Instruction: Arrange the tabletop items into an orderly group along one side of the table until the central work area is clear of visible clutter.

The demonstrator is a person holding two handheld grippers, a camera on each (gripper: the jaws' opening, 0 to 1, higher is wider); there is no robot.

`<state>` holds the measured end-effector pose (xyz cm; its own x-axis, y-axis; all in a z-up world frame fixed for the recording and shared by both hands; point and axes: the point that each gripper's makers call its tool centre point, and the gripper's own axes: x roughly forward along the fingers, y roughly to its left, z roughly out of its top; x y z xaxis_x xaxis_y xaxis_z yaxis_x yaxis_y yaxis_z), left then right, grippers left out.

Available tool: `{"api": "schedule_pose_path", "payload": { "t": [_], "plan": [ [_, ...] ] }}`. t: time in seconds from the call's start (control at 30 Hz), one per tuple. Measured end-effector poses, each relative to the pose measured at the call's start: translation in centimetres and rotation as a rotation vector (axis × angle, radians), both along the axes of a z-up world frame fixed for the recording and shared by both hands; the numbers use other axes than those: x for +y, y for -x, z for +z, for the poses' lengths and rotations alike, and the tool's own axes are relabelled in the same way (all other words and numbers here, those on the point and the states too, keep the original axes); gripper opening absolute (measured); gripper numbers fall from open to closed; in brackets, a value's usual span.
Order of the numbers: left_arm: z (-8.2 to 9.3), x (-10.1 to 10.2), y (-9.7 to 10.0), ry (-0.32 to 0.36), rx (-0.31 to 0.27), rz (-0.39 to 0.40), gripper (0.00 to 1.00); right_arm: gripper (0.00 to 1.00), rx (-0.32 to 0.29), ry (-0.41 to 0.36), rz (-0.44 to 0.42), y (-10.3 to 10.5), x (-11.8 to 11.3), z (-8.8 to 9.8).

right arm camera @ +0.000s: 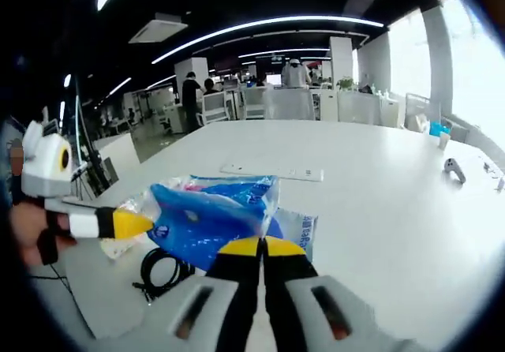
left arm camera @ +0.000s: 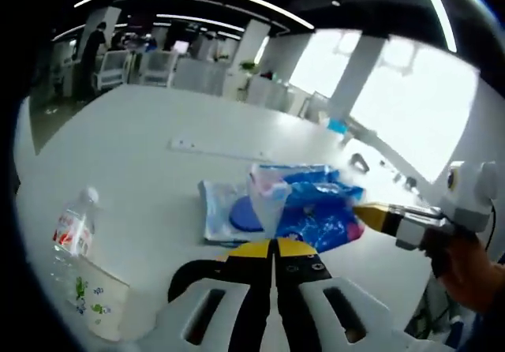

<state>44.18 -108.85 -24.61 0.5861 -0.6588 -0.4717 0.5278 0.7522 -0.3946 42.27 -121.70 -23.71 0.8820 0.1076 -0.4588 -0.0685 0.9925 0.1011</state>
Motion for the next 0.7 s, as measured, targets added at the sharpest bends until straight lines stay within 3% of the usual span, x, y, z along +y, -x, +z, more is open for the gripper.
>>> {"api": "schedule_pose_path", "payload": {
  "t": [0.7],
  "plan": [
    [3.3,-9.1,-1.8,0.002,-0.085,-0.161,0.0,0.0,-0.062,0.061,-0.103,-0.3,-8.6,3.6]
  ]
}}
